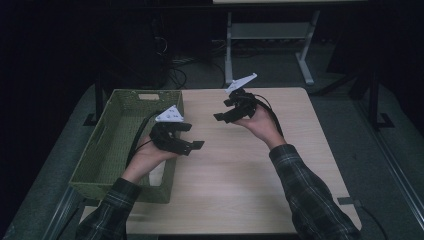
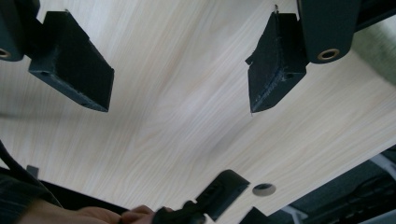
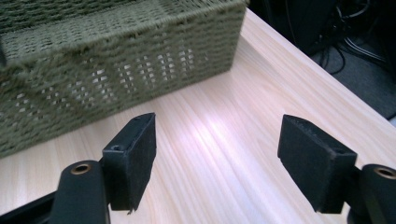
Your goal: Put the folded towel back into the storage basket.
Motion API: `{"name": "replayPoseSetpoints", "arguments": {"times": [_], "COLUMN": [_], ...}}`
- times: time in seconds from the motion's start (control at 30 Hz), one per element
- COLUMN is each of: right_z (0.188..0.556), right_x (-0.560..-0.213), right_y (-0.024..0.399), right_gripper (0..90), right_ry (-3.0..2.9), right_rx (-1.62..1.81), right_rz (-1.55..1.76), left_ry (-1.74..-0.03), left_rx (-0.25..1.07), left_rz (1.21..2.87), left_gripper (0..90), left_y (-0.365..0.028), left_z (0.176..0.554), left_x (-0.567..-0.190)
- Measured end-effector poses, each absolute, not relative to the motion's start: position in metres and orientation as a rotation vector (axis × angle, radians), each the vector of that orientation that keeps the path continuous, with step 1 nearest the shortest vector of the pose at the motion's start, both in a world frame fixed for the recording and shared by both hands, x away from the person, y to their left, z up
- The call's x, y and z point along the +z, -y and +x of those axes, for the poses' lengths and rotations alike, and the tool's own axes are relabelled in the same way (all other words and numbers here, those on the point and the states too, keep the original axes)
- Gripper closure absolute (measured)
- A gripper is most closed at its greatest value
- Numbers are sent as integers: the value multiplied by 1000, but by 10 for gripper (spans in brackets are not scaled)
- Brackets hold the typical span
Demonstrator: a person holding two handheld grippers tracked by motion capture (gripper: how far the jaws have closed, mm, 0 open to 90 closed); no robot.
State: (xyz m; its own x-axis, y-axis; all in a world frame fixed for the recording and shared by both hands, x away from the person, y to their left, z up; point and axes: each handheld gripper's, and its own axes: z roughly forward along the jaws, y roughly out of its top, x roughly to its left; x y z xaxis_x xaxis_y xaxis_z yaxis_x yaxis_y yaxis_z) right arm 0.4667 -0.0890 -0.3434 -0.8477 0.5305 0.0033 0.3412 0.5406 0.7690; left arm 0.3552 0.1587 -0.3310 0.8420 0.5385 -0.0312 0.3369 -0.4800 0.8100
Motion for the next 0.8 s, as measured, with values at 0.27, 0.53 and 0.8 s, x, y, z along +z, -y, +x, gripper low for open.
{"name": "replayPoseSetpoints", "arguments": {"times": [0.27,0.53,0.8], "right_z": [441,412,384], "right_x": [-349,-373,-399], "right_y": [124,159,192], "right_gripper": [257,226,224], "right_ry": [-2511,-2470,-2422], "right_rx": [1211,1236,1250], "right_rz": [790,855,923], "left_ry": [-658,-680,-716], "left_rx": [308,343,344], "left_rz": [2105,2135,2123], "left_gripper": [224,225,229], "left_y": [-126,-102,-92], "left_z": [351,346,337], "left_x": [-348,-372,-397]}}
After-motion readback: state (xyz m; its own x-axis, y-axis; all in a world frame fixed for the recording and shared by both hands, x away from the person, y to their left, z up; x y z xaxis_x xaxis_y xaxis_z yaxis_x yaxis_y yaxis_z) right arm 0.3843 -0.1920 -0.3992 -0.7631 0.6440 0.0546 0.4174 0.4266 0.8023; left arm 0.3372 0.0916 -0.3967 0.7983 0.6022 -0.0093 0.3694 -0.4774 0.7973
